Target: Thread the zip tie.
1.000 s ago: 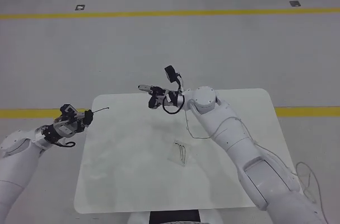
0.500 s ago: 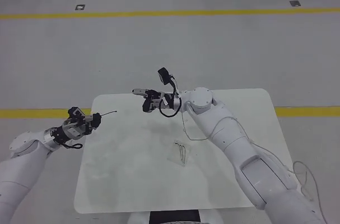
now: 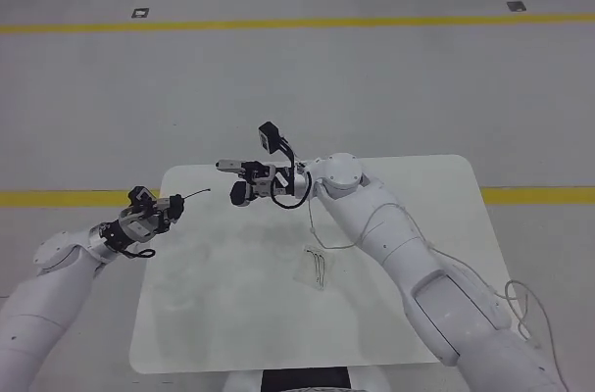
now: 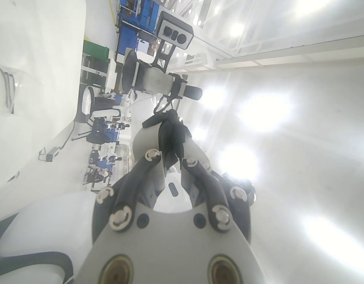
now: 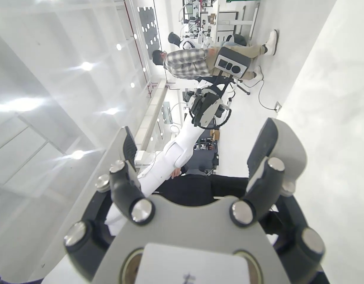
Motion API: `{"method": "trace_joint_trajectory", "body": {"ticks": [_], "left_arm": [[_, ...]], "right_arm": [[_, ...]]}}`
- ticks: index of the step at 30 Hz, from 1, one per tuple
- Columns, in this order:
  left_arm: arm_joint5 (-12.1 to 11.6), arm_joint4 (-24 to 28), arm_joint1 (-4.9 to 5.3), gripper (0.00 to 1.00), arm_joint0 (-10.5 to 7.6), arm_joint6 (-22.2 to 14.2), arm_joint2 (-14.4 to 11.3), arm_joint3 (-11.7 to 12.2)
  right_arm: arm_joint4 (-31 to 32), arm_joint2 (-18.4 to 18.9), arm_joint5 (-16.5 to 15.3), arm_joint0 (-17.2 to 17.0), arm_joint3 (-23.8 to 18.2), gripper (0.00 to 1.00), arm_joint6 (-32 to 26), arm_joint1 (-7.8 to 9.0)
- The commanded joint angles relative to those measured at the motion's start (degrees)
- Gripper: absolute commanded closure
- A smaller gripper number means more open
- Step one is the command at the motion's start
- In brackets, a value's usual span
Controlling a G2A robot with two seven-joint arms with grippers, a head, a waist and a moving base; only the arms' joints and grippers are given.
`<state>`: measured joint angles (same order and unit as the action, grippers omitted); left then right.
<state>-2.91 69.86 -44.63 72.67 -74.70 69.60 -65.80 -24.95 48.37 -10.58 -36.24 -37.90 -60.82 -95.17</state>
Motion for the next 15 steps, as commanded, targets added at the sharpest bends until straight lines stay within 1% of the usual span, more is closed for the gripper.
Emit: {"method": "trace_joint_trajectory", "body": {"ticks": [1,2,3,4,6,9,11,13,14,15], "left_arm": [[0.0,0.0,0.01,1.00,0.01,0.0,0.0,0.0],[0.2,-0.1,-0.04,1.00,0.09,0.8,-0.1,-0.2],[0.7,-1.4,-0.02,1.00,0.23,1.5,-0.2,-0.7],[0.7,-1.7,-0.04,1.00,0.41,1.5,-0.2,-1.1],[1.5,-0.9,-0.26,1.00,0.98,1.4,-0.5,-1.7],[1.1,-1.9,-0.56,1.00,1.13,2.1,-1.1,-2.2],[-0.4,-2.0,-0.82,1.00,1.10,2.6,-1.1,-2.3],[-0.4,-1.4,-0.99,1.00,1.27,2.8,-1.2,-2.3],[-0.4,-1.4,-0.99,1.00,1.27,2.8,-1.2,-2.3],[-0.4,-1.4,-0.99,1.00,1.27,2.8,-1.2,-2.3]], "right_arm": [[0.0,0.0,0.0,0.0,0.0,0.00,0.0,0.00],[0.0,0.0,0.0,0.0,0.0,0.00,0.0,0.00],[0.0,0.0,0.0,0.0,0.0,0.00,0.0,0.00],[0.0,0.1,0.2,-0.6,-0.6,0.00,0.8,0.03],[0.6,0.1,1.2,-1.2,-1.7,0.00,1.8,0.15],[0.2,0.2,2.3,-1.7,-2.5,0.00,1.8,0.13],[0.1,0.1,2.8,-1.7,-2.6,0.00,1.9,0.02],[0.3,-0.1,3.0,-1.8,-2.5,0.49,2.1,-0.07],[0.3,-0.2,3.0,-1.9,-2.4,0.53,2.1,-0.11],[0.2,-0.1,2.9,-2.1,-2.3,0.60,2.0,-0.13]]}}
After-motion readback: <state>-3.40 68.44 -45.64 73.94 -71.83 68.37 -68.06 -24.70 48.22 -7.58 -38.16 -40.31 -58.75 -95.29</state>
